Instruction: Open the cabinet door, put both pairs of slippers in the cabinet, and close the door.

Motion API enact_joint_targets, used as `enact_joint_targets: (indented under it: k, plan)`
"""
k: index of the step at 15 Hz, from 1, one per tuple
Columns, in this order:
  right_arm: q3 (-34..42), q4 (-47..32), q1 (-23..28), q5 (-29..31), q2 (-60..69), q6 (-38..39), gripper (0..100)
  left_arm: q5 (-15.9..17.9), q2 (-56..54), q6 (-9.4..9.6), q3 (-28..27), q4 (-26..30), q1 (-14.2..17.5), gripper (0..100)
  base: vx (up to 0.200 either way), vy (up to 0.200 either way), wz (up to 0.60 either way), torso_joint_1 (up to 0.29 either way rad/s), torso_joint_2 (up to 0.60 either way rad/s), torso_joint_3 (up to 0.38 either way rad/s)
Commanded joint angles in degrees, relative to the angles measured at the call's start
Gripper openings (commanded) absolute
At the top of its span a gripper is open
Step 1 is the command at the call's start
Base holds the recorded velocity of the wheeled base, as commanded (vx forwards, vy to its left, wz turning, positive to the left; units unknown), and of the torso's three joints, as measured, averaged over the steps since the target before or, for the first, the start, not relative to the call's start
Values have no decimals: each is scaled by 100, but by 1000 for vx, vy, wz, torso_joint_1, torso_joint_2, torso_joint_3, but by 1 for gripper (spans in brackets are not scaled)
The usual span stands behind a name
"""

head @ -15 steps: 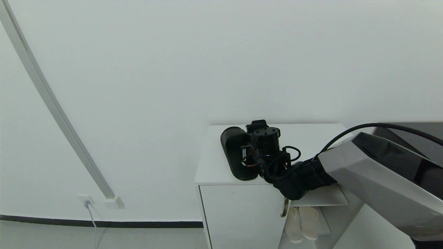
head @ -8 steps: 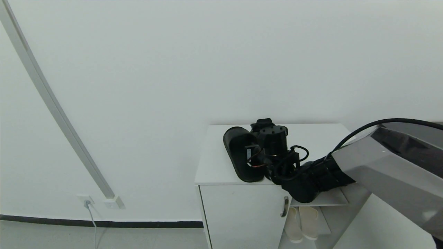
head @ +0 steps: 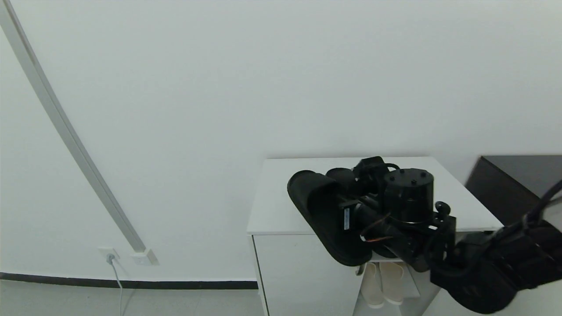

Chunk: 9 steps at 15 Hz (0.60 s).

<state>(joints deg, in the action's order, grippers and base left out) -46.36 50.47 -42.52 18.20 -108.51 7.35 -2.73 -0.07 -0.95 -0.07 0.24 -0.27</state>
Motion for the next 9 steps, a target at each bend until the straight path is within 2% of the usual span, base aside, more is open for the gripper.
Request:
enact_joint_targets:
  k: [1,3,9]
  plan:
    - [769,77,-151,-177,946,21,0,1,7,-2,-1,2,0,0,0,0,0,0,0,0]
    - [1235,51,-301,-308,1367,-6,0,1,7,-2,7,-7,-8,0,0,0,0,0,0,0]
    - [1358,60,-432,-291,1218,30,0,-17,7,-2,7,-7,0,0,0,0,0,0,0,0]
